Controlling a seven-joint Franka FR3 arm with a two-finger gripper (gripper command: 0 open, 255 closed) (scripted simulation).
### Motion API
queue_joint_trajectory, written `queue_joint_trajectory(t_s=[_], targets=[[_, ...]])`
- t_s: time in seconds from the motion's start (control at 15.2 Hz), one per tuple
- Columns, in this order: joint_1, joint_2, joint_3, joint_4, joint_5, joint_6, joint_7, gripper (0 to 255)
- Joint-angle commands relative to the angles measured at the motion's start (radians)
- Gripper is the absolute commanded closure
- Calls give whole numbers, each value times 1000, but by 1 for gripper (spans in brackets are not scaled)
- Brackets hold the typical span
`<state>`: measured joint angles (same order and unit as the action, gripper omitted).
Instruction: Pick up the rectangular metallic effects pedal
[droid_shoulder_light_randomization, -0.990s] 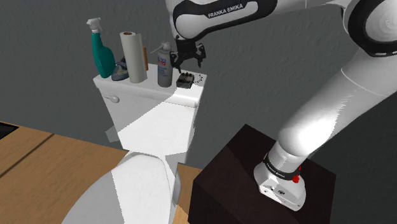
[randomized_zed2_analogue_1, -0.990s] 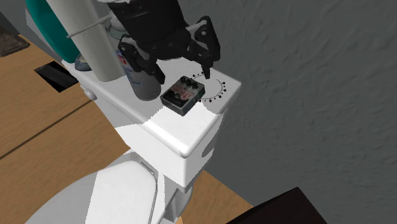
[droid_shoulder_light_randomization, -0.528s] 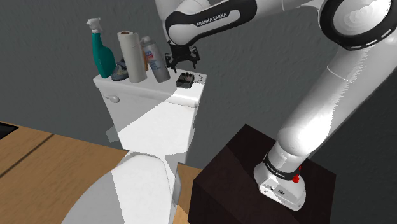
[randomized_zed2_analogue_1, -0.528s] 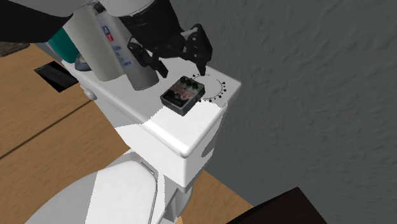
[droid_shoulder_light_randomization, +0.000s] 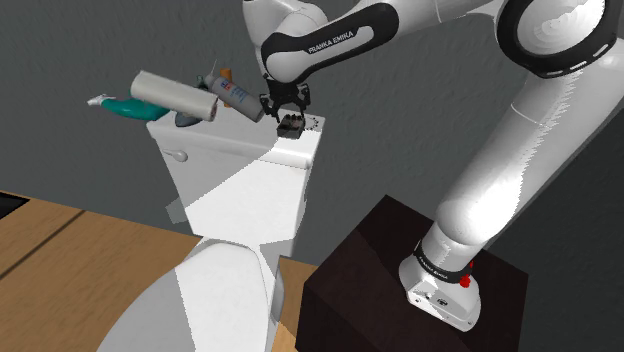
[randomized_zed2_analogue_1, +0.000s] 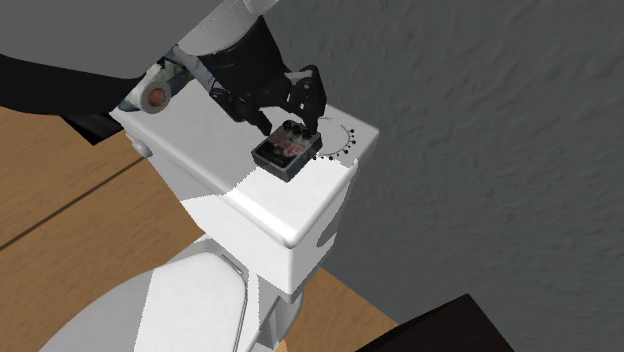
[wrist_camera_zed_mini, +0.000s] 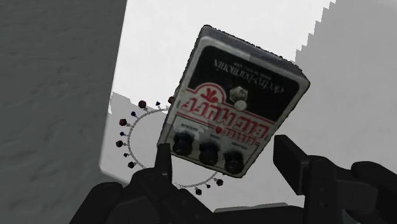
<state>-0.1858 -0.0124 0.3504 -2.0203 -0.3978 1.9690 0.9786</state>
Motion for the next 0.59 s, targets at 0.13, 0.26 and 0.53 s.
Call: queue_joint_trajectory(t_s=[0.13, 0.26, 0.53], targets=[[0, 0, 0, 0, 0, 0, 0, 255], [0, 0, 0, 0, 0, 0, 0, 255], [0, -9, 0, 15, 7, -22, -11, 255]])
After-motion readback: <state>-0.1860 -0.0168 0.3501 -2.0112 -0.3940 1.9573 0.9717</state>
